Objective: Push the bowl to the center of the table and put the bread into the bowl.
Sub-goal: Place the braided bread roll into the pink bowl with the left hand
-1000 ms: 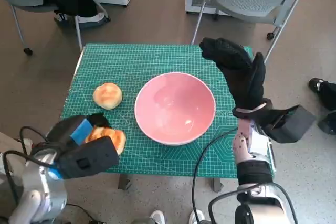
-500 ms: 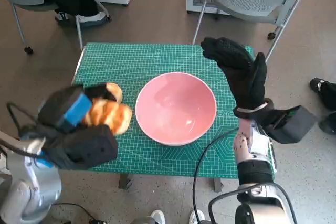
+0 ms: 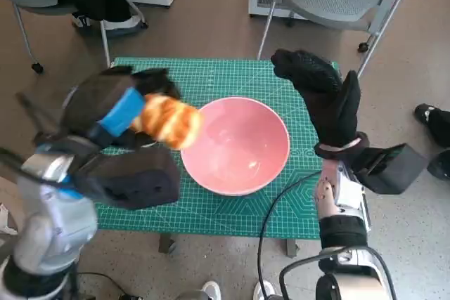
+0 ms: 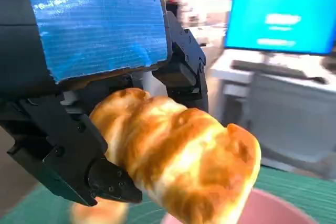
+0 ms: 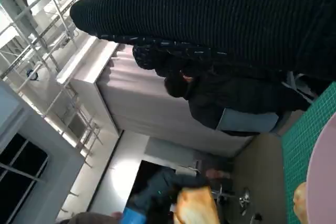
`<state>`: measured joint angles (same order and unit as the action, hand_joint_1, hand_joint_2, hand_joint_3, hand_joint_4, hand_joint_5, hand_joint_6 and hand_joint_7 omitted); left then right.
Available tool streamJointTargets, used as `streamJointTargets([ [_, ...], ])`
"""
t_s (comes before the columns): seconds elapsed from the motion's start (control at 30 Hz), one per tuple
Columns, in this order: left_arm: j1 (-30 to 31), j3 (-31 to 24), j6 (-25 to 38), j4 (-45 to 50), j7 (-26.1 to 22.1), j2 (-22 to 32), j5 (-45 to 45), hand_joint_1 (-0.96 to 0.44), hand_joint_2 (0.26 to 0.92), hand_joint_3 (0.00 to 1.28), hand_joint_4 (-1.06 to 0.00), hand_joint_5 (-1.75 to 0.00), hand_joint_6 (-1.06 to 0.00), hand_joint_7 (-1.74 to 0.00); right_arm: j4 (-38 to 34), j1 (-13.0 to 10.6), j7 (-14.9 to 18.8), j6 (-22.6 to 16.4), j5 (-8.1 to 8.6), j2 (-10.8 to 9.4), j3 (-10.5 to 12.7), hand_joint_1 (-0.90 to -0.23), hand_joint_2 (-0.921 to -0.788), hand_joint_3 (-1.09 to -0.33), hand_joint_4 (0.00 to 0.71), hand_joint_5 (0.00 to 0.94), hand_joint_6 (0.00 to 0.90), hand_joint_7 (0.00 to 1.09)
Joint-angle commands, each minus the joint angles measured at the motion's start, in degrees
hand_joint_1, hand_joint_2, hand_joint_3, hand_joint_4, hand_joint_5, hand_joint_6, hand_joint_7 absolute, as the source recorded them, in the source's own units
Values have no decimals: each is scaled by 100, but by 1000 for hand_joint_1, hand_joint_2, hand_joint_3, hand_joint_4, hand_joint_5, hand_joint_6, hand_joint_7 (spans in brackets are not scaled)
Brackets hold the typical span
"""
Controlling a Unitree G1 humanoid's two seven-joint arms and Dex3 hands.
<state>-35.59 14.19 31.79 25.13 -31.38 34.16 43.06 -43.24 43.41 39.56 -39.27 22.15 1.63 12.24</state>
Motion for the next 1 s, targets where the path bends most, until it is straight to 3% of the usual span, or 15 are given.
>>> streamJointTargets([
  [0.03,-312,377,-285,-584,101,-262,174,3,848,68,-875,-979,-752,-1024,32,-198,-89,-17,-77,20,-21,-701,-921,-871,81,0,146,54],
  [0.47,-1289,923,-925,-2609,100,-1028,87,2,885,49,-802,-1073,-702,-1070,-13,-254,-228,-98,-139,30,-18,-700,-921,-883,81,2,145,62],
  [1.0,-1464,1012,-1718,-3818,555,-1485,-113,2,896,58,-760,-1213,-697,-976,158,-370,-289,-34,-123,43,-35,-700,-921,-884,82,2,141,69],
])
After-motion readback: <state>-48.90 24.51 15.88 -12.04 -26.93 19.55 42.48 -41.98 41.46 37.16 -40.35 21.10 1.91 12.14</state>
